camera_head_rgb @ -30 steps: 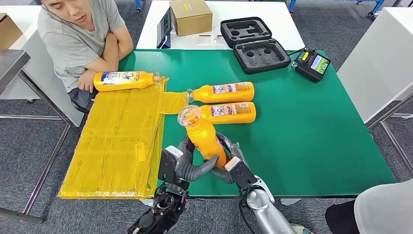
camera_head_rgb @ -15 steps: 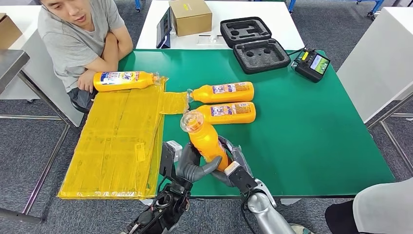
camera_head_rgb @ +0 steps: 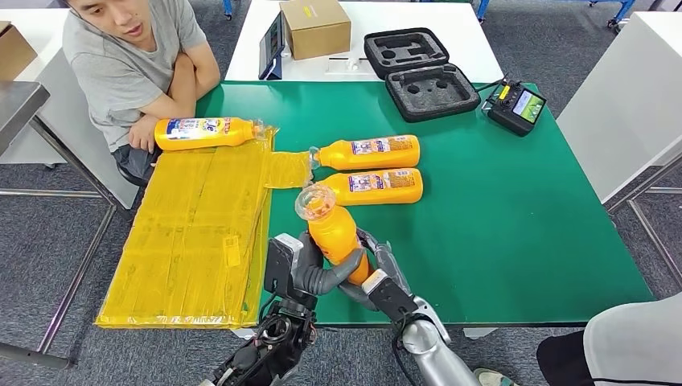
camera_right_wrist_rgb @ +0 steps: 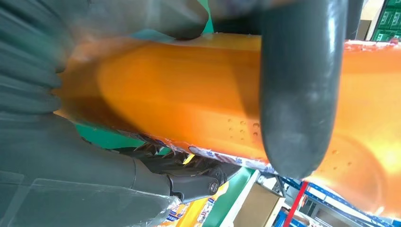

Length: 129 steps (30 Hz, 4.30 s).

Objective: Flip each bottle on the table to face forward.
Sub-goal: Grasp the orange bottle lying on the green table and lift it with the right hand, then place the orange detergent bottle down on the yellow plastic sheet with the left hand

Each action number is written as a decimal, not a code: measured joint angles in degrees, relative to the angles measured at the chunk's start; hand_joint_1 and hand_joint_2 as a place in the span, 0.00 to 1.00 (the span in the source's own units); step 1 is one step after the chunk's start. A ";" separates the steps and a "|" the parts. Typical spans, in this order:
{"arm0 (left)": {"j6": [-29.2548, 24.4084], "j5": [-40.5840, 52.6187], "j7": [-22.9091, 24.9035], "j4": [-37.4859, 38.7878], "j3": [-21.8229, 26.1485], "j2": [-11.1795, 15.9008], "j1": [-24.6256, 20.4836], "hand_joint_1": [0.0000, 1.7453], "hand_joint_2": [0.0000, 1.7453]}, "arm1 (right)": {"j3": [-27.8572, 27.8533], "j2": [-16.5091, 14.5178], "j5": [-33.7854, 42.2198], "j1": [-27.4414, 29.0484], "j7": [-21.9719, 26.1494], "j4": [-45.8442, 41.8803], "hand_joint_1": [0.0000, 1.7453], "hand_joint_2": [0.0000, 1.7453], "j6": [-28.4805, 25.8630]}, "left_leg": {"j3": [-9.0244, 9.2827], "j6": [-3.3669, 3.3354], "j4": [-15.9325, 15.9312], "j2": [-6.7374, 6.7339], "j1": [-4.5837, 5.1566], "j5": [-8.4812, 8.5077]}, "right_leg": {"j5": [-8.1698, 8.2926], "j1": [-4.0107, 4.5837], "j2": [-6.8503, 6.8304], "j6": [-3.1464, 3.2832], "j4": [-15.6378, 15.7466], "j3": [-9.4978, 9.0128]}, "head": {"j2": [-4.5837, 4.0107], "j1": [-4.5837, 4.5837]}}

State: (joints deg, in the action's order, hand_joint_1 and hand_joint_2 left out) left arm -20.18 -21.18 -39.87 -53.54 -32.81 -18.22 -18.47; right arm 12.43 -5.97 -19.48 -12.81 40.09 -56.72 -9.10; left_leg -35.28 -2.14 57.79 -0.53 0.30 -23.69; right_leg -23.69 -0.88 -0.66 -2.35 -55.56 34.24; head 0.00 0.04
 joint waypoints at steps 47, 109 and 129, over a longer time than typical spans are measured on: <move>-13.36 24.28 -0.35 -15.46 5.31 5.94 3.94 1.00 1.00 | -3.09 -0.75 3.02 10.82 -0.02 -9.70 0.00 1.00 0.75 | -0.01 0.00 0.00 0.00 -0.01 0.00 | -0.01 0.00 0.00 0.00 0.00 0.00 | 0.00 0.01; -19.75 88.17 16.91 14.73 15.45 18.75 -8.04 1.00 1.00 | -7.45 -1.85 16.52 14.11 -0.02 -8.71 0.00 1.00 4.66 | -0.01 0.05 -0.01 -0.01 -0.03 0.05 | 0.00 0.02 0.02 0.02 -0.02 0.03 | 0.00 0.03; -14.81 95.64 32.15 31.39 10.01 19.03 -18.26 0.51 1.00 | -6.74 -3.72 17.39 11.70 -0.03 -3.98 0.00 1.00 5.01 | 0.15 0.28 -0.04 0.03 -0.10 0.35 | 0.21 0.10 0.00 0.19 -0.02 -0.11 | 0.00 0.03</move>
State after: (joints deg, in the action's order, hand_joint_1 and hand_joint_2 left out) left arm -34.98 74.46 -7.71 -22.16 -22.80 0.81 -36.74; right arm 5.69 -9.69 -2.09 -1.12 40.06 -60.70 -4.10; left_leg -35.13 -1.86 57.75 -0.50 0.20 -23.34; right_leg -23.47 -0.78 -0.65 -2.17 -55.59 34.14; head 0.00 0.07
